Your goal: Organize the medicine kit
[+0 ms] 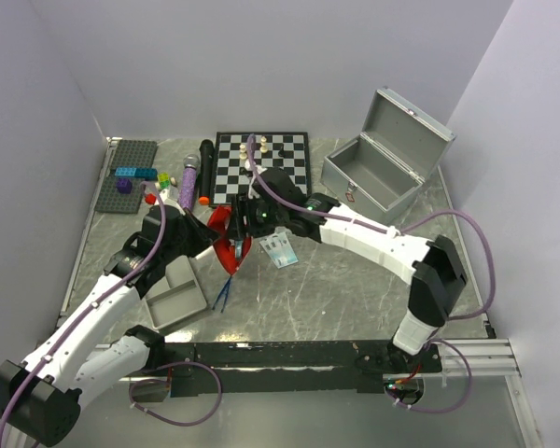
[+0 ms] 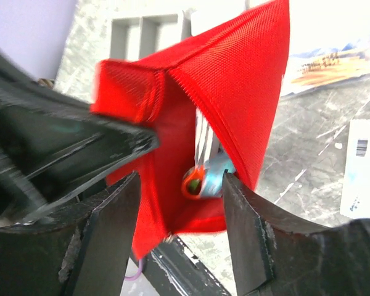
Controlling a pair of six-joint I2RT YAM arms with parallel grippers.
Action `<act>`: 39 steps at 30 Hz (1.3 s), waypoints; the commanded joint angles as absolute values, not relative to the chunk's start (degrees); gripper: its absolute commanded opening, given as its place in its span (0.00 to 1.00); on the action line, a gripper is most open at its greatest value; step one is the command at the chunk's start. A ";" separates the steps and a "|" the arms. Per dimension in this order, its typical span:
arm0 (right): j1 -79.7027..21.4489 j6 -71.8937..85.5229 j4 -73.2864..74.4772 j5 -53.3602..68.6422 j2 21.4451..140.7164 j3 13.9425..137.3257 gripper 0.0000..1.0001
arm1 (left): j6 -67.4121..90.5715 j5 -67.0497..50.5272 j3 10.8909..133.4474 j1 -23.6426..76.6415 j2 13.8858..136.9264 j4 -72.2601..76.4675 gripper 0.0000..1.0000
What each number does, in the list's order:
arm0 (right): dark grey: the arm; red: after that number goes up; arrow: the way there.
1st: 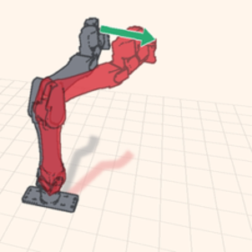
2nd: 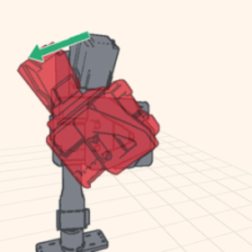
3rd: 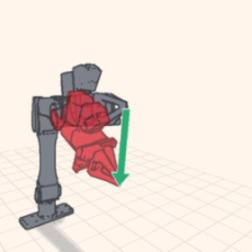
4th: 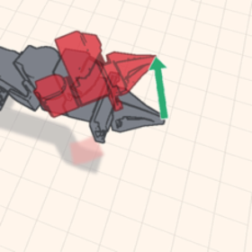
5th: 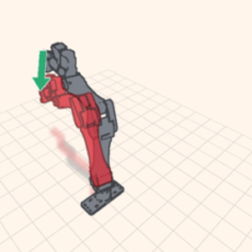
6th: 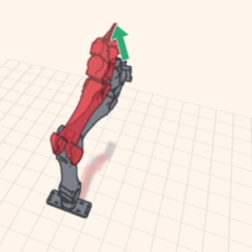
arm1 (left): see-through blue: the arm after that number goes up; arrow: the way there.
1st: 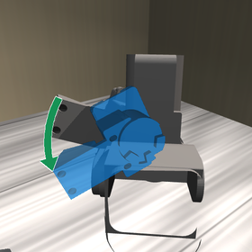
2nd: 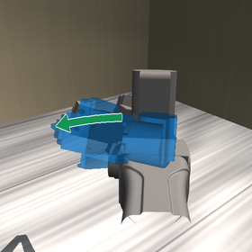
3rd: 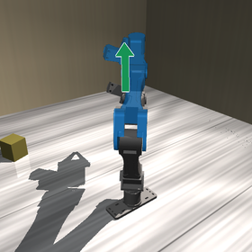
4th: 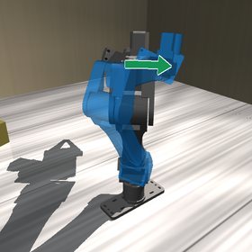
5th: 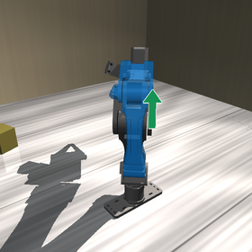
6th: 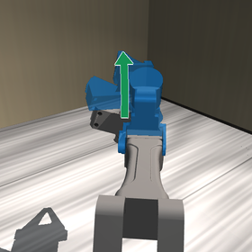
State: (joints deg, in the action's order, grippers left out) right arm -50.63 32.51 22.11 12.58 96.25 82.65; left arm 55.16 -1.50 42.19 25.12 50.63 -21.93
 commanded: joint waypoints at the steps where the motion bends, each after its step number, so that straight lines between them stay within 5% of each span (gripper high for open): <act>1: -50.45 30.94 21.53 9.06 86.77 82.10 0.64 | 53.71 3.68 46.22 25.31 50.27 -23.10 0.01; 12: -50.97 23.65 18.81 10.62 85.33 68.38 0.63 | 46.50 11.51 56.24 13.54 47.20 -34.35 0.01; 25: -62.05 19.08 24.16 4.23 108.88 84.28 0.71 | 51.07 15.91 55.55 10.81 44.82 -39.46 0.01; 39: -63.81 19.77 21.19 -7.99 115.49 83.76 0.73 | 50.89 15.56 52.38 10.72 44.39 -38.23 0.00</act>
